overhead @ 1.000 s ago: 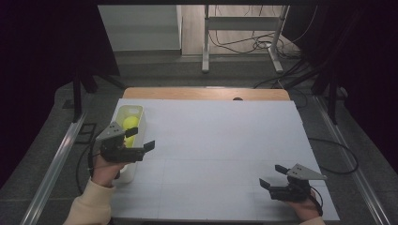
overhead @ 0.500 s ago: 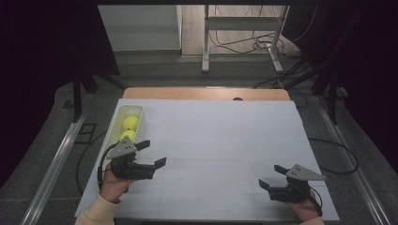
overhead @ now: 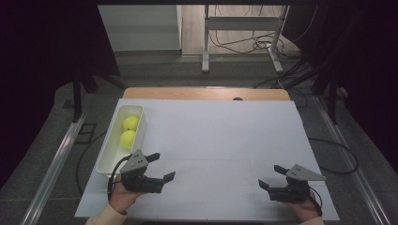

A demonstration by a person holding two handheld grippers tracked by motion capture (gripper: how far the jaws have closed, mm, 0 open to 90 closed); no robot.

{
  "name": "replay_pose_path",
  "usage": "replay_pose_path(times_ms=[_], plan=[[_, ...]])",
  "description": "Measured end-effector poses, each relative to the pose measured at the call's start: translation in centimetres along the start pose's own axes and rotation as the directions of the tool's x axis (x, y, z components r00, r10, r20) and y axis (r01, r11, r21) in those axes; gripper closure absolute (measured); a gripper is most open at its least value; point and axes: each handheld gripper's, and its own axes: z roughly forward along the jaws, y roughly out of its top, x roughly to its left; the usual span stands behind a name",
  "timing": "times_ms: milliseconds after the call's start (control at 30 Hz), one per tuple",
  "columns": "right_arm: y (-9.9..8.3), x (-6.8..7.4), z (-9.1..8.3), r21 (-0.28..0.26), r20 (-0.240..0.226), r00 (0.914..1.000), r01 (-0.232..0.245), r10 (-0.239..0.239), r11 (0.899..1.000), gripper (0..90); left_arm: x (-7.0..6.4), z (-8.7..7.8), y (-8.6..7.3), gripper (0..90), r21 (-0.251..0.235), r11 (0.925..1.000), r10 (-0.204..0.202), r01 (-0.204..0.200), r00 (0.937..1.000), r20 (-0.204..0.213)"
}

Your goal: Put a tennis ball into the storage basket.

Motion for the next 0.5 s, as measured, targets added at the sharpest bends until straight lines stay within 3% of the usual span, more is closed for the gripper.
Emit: replay_pose_path(times_ms=[33, 267, 500], plan=[[0.0, 0.0, 0.0, 0.0, -0.002, 1.0, 0.001, -0.001, 1.0, 13.8, -0.2, 0.2, -0.5, 12.4, 0.003, 1.0, 0.005, -0.005, 0.9999, -0.015], [0.1, 0.2, 0.1, -0.002, -0.012, 0.9999, -0.001, 0.001, 1.0, 13.8, -0.2, 1.1, -2.2, 12.2, 0.055, 0.9984, 0.01, -0.01, 1.0, 0.001], [0.1, 0.3, 0.2, 0.002, -0.028, 0.9996, 0.004, -0.004, 1.0, 13.8, 0.2, 1.7, -3.7, 12.1, 0.096, 0.9954, 0.004, -0.002, 0.9998, -0.018]])
